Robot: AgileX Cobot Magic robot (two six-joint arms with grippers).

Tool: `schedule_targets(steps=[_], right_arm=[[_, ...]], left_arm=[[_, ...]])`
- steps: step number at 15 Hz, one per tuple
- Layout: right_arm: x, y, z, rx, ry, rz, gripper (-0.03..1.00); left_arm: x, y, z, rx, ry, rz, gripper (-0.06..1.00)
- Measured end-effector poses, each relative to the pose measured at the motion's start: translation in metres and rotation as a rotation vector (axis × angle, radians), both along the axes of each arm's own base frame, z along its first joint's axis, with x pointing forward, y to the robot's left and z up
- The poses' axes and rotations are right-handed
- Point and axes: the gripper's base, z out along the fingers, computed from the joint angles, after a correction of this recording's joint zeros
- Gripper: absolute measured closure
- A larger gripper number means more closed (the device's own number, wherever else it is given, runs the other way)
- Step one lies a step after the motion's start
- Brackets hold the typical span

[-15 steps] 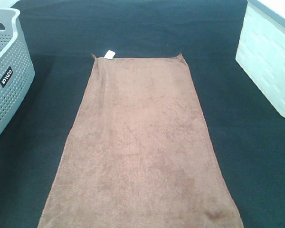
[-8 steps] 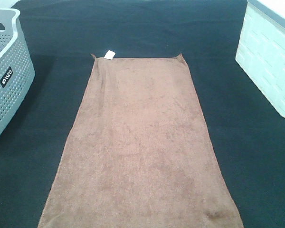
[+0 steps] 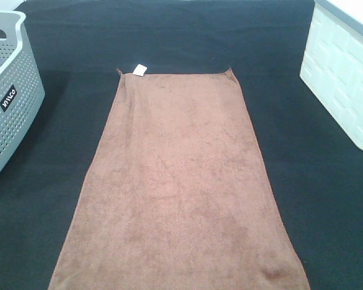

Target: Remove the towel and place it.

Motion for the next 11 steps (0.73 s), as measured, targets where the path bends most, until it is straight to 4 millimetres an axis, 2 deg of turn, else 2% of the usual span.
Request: schedule_targets(steps=[2,11], right_arm=[[0.0027,0.0010,-0.0023,0.008,-0.007,0.006,0.29],[0.0031,0.0010,-0.0021,0.010,-0.012,0.005,0.29]], left_arm=[[0.0059,-0.0011,-0.0032,-0.010,-0.029,-0.012,0.18],[0.0065,-0.0013,-0.0020,-0.013,-0.044,-0.013,0.18]])
